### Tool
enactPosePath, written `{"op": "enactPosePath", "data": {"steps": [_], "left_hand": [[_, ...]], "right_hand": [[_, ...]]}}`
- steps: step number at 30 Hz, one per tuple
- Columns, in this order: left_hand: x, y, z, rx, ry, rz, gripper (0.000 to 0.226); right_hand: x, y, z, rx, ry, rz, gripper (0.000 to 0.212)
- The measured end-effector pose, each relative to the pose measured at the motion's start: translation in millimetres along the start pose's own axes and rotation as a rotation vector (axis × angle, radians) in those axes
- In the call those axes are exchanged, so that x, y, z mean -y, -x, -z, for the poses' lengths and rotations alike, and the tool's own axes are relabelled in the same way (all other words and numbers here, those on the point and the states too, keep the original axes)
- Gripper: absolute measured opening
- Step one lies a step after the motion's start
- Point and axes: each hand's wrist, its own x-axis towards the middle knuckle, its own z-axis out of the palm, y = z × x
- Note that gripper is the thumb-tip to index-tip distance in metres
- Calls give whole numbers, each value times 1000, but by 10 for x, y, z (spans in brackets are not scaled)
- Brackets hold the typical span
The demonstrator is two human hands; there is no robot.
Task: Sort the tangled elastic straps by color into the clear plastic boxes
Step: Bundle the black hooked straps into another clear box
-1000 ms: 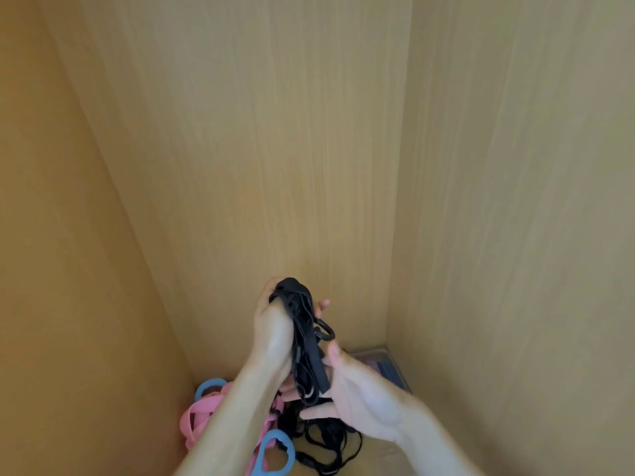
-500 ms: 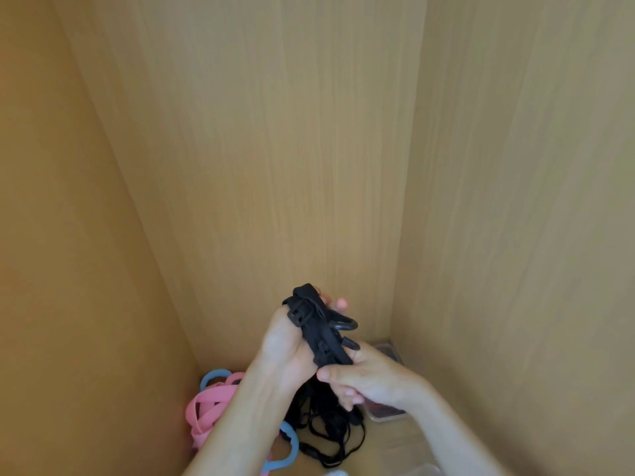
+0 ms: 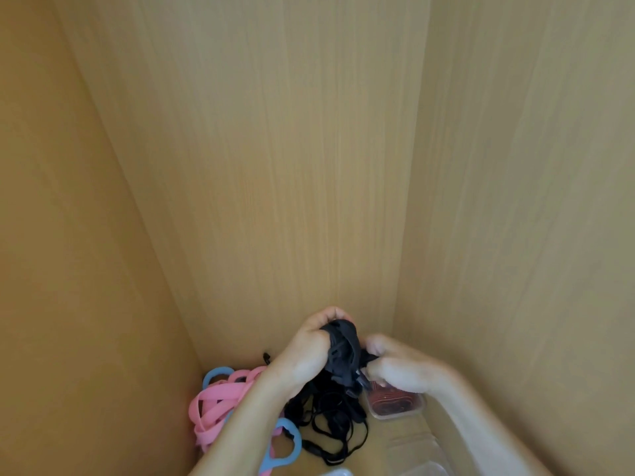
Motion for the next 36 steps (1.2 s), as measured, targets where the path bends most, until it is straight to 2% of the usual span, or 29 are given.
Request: {"op": "enactPosePath", "data": {"steps": [2, 3, 4, 6, 8, 12, 18, 20, 23, 25, 29, 33, 36], "left_hand": [[31, -10, -23, -45, -33, -26, 38], [60, -19, -33, -80, -37, -38, 37], [95, -28, -42, -120, -46, -56, 34], [171, -38, -57, -195, -82, -89, 27], [241, -40, -71, -262, -123, -100, 25], [368, -55, -111, -408, -141, -77, 30], [500, -62, -178, -590, -138, 14, 27], [500, -66, -197, -655, -88, 68, 24], [486, -92, -192, -725, 140, 184, 18], [489, -120, -157, -733, 306, 275, 15], [510, -141, -68, -698, 447, 412, 21], [548, -133, -7, -564, 500, 477, 20], [602, -66, 87, -381, 493, 474, 21]], "right_hand": [[17, 43, -28, 12, -138, -13, 20], [-7, 38, -37, -1, -169, -8, 22], [-30, 23, -48, -26, -158, -19, 39], [-49, 6, -87, -78, -66, -73, 51], [-49, -5, -125, -115, 8, -105, 45], [-25, -63, -216, -165, 122, -54, 44], [49, -59, -375, -272, 462, 24, 26], [51, -68, -559, -383, 562, 101, 40], [31, -101, -885, -585, 718, 178, 74], [-6, -110, -1004, -687, 826, 219, 84], [-136, -119, -1025, -752, 877, 328, 76], [-229, -114, -998, -745, 838, 342, 64], [-283, -131, -906, -672, 679, 289, 55]]}}
